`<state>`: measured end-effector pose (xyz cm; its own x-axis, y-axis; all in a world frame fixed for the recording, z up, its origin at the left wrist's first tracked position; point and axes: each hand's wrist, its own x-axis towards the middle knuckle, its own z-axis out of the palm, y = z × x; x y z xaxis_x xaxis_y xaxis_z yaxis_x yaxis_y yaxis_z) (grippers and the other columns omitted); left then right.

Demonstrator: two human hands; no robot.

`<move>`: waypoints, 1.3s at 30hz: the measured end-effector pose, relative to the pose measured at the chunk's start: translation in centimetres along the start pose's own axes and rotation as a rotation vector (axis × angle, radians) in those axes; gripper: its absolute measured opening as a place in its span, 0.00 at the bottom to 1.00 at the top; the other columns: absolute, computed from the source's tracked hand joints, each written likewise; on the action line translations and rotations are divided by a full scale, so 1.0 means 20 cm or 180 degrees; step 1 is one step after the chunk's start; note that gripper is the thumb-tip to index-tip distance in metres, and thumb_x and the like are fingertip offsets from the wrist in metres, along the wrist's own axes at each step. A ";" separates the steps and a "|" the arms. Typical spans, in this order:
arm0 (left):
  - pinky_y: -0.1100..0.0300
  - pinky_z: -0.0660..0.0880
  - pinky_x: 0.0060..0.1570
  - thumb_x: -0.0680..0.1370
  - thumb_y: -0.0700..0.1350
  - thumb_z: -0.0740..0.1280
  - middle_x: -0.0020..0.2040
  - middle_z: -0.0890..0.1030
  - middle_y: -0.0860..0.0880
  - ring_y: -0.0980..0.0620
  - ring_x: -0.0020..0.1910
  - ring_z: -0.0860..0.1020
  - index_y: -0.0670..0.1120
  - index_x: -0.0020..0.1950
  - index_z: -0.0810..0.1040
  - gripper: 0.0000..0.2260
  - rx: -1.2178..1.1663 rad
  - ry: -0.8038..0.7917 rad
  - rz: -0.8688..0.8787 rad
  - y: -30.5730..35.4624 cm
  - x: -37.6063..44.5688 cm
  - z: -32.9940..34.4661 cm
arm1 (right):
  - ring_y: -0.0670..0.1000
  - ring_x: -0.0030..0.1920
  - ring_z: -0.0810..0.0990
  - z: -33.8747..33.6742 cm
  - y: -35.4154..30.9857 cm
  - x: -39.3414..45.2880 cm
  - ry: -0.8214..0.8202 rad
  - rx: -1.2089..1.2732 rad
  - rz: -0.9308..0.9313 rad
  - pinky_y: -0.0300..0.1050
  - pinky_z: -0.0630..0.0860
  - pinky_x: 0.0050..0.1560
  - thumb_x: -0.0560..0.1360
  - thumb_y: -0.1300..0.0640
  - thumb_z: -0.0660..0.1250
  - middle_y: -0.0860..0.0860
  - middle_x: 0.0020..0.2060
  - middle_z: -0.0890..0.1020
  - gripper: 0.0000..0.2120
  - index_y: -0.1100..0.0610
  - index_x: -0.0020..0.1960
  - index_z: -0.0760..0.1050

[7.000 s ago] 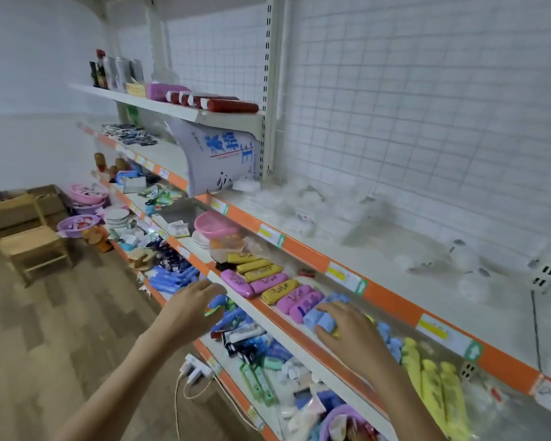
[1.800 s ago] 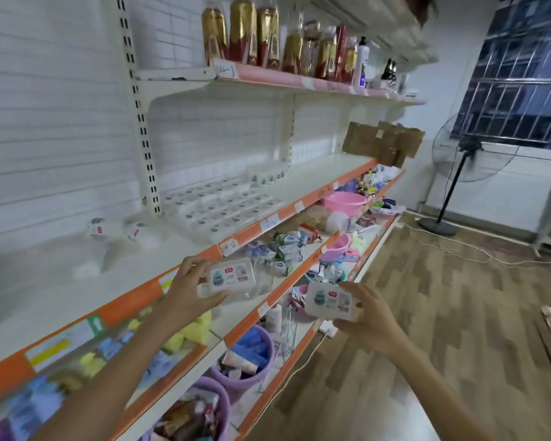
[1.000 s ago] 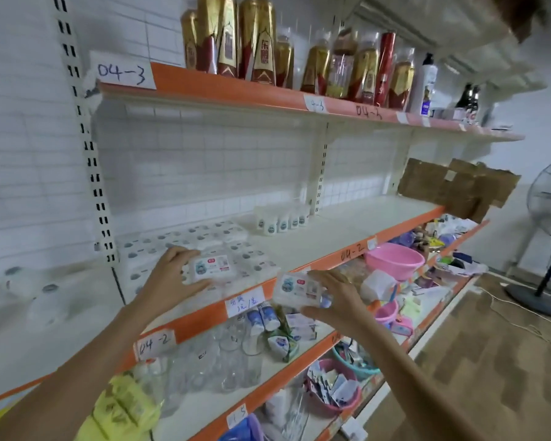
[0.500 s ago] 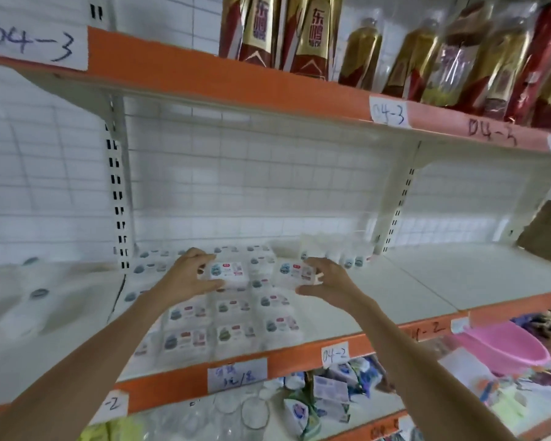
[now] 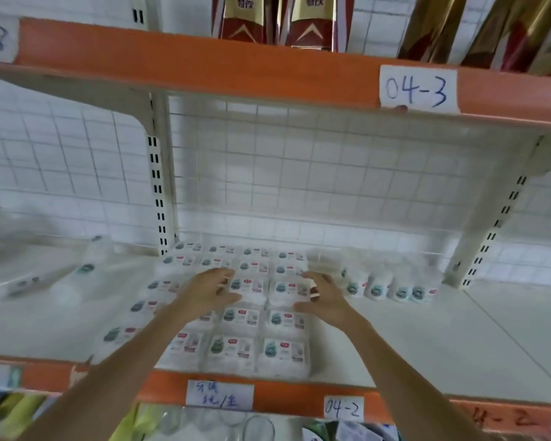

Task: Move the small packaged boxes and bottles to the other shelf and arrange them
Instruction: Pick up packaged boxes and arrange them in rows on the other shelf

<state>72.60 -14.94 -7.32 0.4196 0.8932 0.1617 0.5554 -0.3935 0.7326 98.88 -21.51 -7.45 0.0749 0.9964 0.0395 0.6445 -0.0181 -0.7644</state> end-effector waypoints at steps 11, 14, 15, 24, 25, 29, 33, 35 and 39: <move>0.78 0.64 0.51 0.74 0.44 0.70 0.59 0.71 0.51 0.58 0.57 0.70 0.42 0.66 0.71 0.22 0.0119 0.0220 0.0006 0.02 -0.02 0.06 | 0.43 0.44 0.76 0.04 0.07 0.02 0.0220 0.0862 -0.0010 0.27 0.73 0.38 0.64 0.66 0.76 0.51 0.55 0.75 0.26 0.57 0.59 0.73; 0.75 0.66 0.53 0.74 0.42 0.70 0.58 0.71 0.51 0.56 0.57 0.72 0.42 0.66 0.71 0.21 0.0057 0.0305 0.0031 0.02 -0.02 0.08 | 0.44 0.45 0.77 0.05 0.07 0.01 0.0200 0.0887 -0.0019 0.29 0.74 0.39 0.65 0.65 0.76 0.51 0.55 0.76 0.26 0.56 0.59 0.72; 0.72 0.67 0.54 0.74 0.42 0.70 0.58 0.72 0.51 0.56 0.57 0.72 0.42 0.66 0.72 0.21 0.0043 0.0308 0.0037 0.01 -0.02 0.08 | 0.46 0.47 0.77 0.05 0.07 0.01 0.0211 0.0864 -0.0033 0.29 0.73 0.40 0.65 0.64 0.76 0.51 0.56 0.76 0.26 0.56 0.60 0.72; 0.82 0.65 0.46 0.74 0.41 0.70 0.56 0.73 0.51 0.56 0.55 0.72 0.41 0.64 0.73 0.20 0.0118 0.0353 0.0100 0.01 -0.02 0.07 | 0.51 0.58 0.72 0.05 0.03 0.01 0.0244 0.0285 -0.0119 0.37 0.68 0.57 0.67 0.61 0.75 0.49 0.57 0.67 0.28 0.57 0.64 0.70; 0.80 0.65 0.48 0.74 0.42 0.70 0.57 0.73 0.50 0.56 0.55 0.72 0.41 0.65 0.72 0.20 0.0112 0.0346 0.0092 0.01 -0.02 0.06 | 0.50 0.58 0.71 0.05 0.03 0.01 0.0231 0.0219 -0.0110 0.36 0.67 0.56 0.67 0.61 0.75 0.49 0.57 0.67 0.28 0.57 0.65 0.70; 0.67 0.68 0.57 0.73 0.43 0.71 0.62 0.74 0.46 0.53 0.57 0.74 0.42 0.65 0.72 0.21 0.0062 0.0283 -0.0009 0.00 0.01 0.06 | 0.52 0.62 0.71 0.04 0.01 0.00 0.0168 0.0059 -0.0045 0.38 0.68 0.59 0.69 0.60 0.74 0.51 0.61 0.68 0.29 0.58 0.67 0.68; 0.59 0.68 0.63 0.72 0.42 0.72 0.64 0.73 0.45 0.48 0.62 0.73 0.41 0.65 0.72 0.23 -0.0208 0.0230 -0.0210 -0.01 0.02 0.07 | 0.53 0.65 0.70 0.06 -0.02 -0.03 0.0265 0.0007 0.0060 0.41 0.67 0.64 0.70 0.60 0.73 0.54 0.65 0.69 0.30 0.58 0.69 0.66; 0.57 0.68 0.64 0.71 0.41 0.73 0.65 0.73 0.45 0.48 0.63 0.72 0.42 0.64 0.72 0.23 -0.0457 0.0279 -0.0360 0.00 0.03 0.07 | 0.52 0.64 0.71 0.09 -0.03 -0.06 0.0373 0.0064 0.0150 0.42 0.69 0.62 0.72 0.61 0.71 0.53 0.66 0.70 0.28 0.58 0.70 0.66; 0.63 0.66 0.57 0.71 0.38 0.72 0.65 0.72 0.46 0.48 0.64 0.71 0.42 0.64 0.72 0.23 -0.0768 0.0330 -0.0543 0.02 0.02 0.08 | 0.51 0.62 0.72 0.15 -0.08 -0.10 0.0438 0.0217 0.0461 0.42 0.72 0.58 0.75 0.62 0.65 0.53 0.68 0.70 0.28 0.53 0.72 0.60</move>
<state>74.22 -15.01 -8.09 0.2527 0.9642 0.0803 0.4199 -0.1840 0.8887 95.41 -23.21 -8.21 0.2693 0.9630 0.0101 0.5668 -0.1501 -0.8101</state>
